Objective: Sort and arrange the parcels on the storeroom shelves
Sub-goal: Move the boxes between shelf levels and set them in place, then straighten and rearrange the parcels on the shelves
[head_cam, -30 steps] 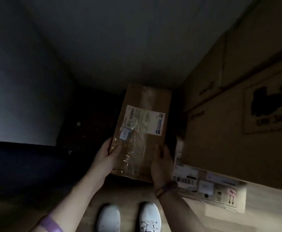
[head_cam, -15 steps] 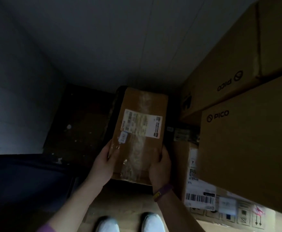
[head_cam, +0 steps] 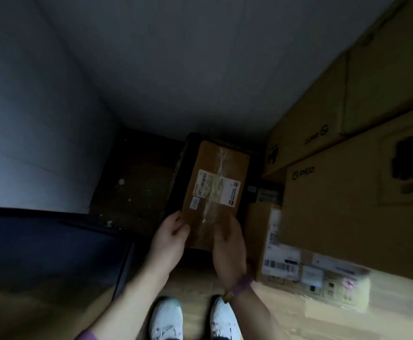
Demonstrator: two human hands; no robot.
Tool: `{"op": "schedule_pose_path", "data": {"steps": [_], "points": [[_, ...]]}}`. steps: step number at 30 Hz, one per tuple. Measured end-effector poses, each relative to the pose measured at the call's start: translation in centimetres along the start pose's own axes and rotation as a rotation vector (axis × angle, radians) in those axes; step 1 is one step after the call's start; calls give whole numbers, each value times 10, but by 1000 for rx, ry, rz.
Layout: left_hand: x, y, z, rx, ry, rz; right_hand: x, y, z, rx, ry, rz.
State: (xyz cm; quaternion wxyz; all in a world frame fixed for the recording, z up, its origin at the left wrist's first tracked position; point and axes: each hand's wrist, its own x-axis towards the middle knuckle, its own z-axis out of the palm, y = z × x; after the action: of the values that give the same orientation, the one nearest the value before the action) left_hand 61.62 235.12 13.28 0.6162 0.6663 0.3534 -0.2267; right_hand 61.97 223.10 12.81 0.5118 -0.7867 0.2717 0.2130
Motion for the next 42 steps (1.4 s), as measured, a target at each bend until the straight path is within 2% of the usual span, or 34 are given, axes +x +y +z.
{"op": "schedule_pose_path", "data": {"steps": [5,12,19,23,28,33,42], "points": [[-110,81,-21,-83,-19,5,-92,-88,-47,73,-22,-64],[-286,188,-56,-214,-3,150,-232,-206,-113,184,-96,-174],[-433,223,-74,-350,134,375,-359,-276,-164,212,-270,-414],[-515,193,-72,-463,308,454,-423,-266,-189,189,-438,-514],[-614,119,-64,-566,566,477,-496,-225,-210,102,-634,-603],[-705,52,-61,-721,834,426,-568,-186,-222,1,-815,-627],[-840,-51,-59,-930,1163,386,-703,-119,-206,-158,-1209,-604]]}}
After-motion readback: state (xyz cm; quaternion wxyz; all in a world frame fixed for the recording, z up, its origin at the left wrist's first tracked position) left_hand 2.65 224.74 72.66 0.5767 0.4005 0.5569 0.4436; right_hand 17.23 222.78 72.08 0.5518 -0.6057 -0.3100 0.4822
